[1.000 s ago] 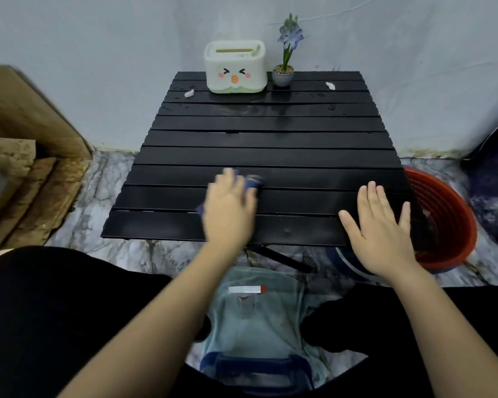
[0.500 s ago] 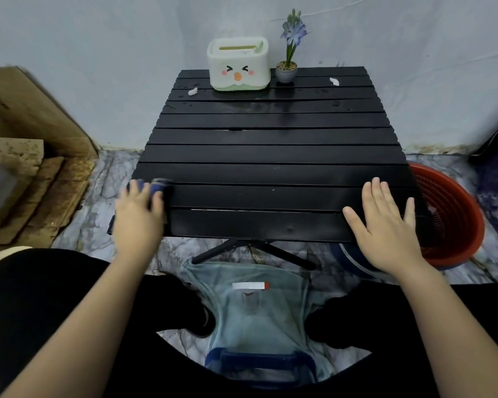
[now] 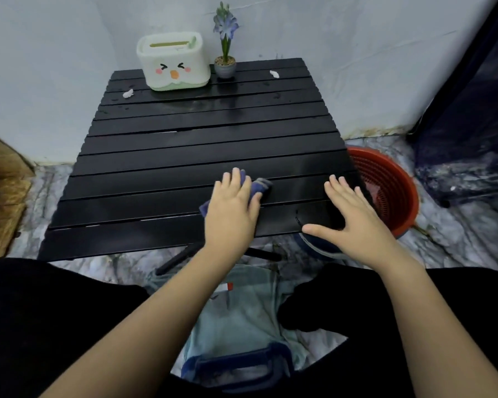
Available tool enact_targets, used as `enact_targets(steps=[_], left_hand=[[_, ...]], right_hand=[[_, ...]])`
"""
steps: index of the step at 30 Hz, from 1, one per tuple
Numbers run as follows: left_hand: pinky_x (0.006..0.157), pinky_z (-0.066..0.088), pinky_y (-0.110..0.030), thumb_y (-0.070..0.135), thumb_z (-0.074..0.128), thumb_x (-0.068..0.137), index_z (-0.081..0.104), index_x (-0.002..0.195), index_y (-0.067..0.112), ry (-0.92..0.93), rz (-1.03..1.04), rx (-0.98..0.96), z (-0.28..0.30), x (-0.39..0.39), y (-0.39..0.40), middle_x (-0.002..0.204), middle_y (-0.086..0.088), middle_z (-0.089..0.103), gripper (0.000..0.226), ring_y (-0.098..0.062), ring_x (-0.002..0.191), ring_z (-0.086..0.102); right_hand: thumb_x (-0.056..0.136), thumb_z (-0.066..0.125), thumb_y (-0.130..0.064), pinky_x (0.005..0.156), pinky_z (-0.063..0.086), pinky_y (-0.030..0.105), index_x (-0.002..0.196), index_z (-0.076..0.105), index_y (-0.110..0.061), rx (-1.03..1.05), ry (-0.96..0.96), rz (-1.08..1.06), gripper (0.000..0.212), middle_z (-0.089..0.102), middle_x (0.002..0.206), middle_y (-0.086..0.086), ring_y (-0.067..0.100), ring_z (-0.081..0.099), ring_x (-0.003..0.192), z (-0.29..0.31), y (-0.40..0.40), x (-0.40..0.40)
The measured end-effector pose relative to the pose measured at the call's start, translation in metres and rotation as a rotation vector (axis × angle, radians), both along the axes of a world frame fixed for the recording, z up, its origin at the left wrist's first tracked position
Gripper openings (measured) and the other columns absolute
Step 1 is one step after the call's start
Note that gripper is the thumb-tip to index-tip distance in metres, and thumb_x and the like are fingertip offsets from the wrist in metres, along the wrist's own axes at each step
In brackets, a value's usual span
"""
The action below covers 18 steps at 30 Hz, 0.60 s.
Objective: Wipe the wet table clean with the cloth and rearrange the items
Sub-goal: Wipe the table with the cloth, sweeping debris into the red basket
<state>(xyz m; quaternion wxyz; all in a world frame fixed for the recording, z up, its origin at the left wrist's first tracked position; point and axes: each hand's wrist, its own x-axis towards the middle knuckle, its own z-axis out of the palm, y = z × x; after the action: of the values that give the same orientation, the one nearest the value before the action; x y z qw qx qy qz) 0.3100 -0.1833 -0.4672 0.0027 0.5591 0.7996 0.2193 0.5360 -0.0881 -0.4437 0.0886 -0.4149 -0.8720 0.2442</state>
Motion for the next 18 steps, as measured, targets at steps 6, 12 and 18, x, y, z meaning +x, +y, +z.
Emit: enact_targets(steps=[6,12,18], left_hand=[[0.121,0.015,-0.038,0.033,0.046,0.102,0.049,0.142,0.011,-0.33,-0.285,-0.013,0.019,0.034,0.047,0.156,-0.01,0.035,0.046,-0.028,0.148,0.025],[0.123,0.01,-0.039,0.049,0.048,0.097,0.026,0.152,0.037,-0.247,-0.311,0.005,0.04,-0.06,-0.021,0.163,0.002,0.015,0.06,-0.021,0.152,0.006],[0.123,0.011,-0.042,0.054,0.029,0.099,0.032,0.151,0.034,-0.096,-0.483,-0.147,0.014,-0.054,-0.022,0.161,0.007,0.019,0.055,-0.017,0.151,0.01]], right_hand=[[0.07,0.061,-0.075,0.124,-0.001,0.027,0.157,0.025,-0.016,-0.027,0.078,-0.07,0.112,0.011,0.166,-0.005,0.001,0.0,0.152,0.001,-0.001,0.012],[0.068,0.063,-0.075,0.123,0.0,0.027,0.159,0.016,-0.019,-0.055,0.094,-0.207,0.117,0.004,0.167,-0.008,0.0,-0.004,0.152,-0.003,0.001,0.034],[0.066,0.069,-0.067,0.121,0.007,0.022,0.159,0.017,-0.021,-0.147,0.14,-0.236,0.116,0.001,0.166,-0.013,-0.007,-0.006,0.149,-0.001,-0.001,0.031]])
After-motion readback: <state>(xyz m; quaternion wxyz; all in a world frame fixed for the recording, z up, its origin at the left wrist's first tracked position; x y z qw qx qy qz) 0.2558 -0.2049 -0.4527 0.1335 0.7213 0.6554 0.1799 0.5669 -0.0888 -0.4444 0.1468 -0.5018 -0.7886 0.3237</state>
